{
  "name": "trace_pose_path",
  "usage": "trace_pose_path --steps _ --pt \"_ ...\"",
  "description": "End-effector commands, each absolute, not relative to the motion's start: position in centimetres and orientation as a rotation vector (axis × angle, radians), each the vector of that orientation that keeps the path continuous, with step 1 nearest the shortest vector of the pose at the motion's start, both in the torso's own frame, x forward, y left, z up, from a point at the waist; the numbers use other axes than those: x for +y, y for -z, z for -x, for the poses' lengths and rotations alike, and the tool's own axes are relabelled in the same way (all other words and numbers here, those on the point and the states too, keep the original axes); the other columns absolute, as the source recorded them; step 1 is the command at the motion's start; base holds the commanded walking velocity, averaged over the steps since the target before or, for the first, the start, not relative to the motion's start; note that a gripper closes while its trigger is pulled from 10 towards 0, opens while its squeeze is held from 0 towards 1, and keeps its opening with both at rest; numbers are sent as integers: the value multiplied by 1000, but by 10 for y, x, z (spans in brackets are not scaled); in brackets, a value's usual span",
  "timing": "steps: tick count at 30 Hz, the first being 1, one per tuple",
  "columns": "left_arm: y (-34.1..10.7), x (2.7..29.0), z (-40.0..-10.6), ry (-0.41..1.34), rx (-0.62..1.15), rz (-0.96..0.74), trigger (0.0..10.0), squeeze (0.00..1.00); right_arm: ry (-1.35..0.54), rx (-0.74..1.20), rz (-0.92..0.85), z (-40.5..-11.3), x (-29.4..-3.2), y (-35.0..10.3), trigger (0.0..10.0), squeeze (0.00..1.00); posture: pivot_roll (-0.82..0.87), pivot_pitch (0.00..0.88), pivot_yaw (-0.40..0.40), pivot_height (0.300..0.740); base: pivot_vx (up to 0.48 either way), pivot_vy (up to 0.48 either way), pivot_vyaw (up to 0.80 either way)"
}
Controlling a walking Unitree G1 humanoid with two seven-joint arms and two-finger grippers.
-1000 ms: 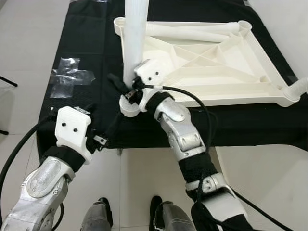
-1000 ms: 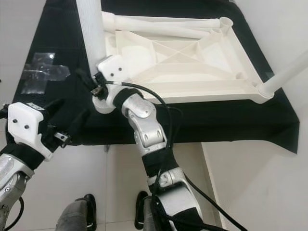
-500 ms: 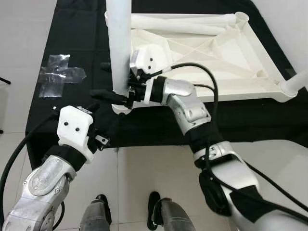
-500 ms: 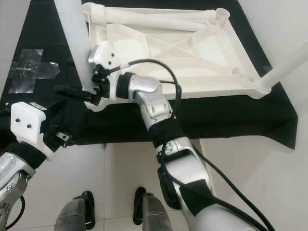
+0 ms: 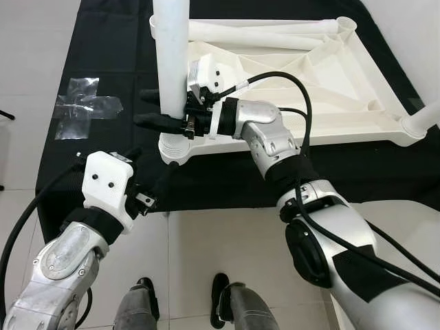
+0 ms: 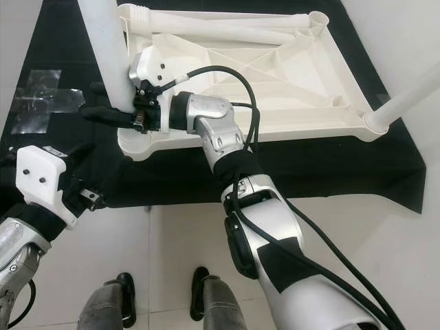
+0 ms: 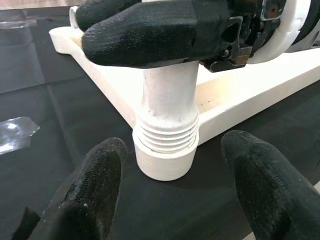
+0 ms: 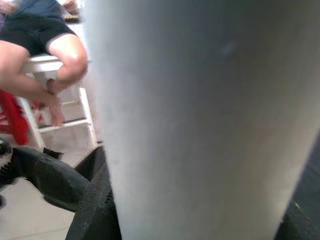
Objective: Building children table
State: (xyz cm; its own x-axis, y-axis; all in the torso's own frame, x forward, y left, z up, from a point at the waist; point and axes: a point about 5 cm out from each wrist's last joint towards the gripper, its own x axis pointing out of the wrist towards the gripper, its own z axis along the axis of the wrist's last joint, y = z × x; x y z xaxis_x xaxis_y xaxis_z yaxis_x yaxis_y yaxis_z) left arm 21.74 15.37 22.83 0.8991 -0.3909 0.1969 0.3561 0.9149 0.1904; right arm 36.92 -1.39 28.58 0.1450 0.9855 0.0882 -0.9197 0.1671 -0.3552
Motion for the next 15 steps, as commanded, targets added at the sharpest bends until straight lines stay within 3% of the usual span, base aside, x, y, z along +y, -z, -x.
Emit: trace_pose_path --steps 1,3,5,6,7,10,15 --pt "-225 154 -214 399 -217 -158 10000 0 -1237 -189 267 -379 -22 -256 0 0 184 311 -164 740 0 0 0" --pt "-225 155 -213 396 -216 -158 10000 0 -1164 -157 270 -382 -26 -249 0 0 184 311 -164 740 0 0 0" --pt "-223 159 -213 389 -207 -161 10000 0 -608 36 104 -397 -43 -211 0 0 165 312 -165 740 0 0 0" --pt "-223 159 -213 389 -207 -161 10000 0 -608 36 104 -397 -43 -211 0 0 165 312 -165 740 0 0 0" --pt "-223 161 -215 385 -203 -167 10000 0 -523 117 55 -370 -38 -173 0 0 176 319 -153 740 0 0 0" --pt "-222 160 -217 385 -205 -161 10000 0 -623 88 56 -357 -23 -171 0 0 158 289 -148 740 0 0 0" --pt "-218 160 -220 374 -204 -157 10000 0 -682 28 133 -371 -14 -189 0 0 168 275 -171 740 0 0 0"
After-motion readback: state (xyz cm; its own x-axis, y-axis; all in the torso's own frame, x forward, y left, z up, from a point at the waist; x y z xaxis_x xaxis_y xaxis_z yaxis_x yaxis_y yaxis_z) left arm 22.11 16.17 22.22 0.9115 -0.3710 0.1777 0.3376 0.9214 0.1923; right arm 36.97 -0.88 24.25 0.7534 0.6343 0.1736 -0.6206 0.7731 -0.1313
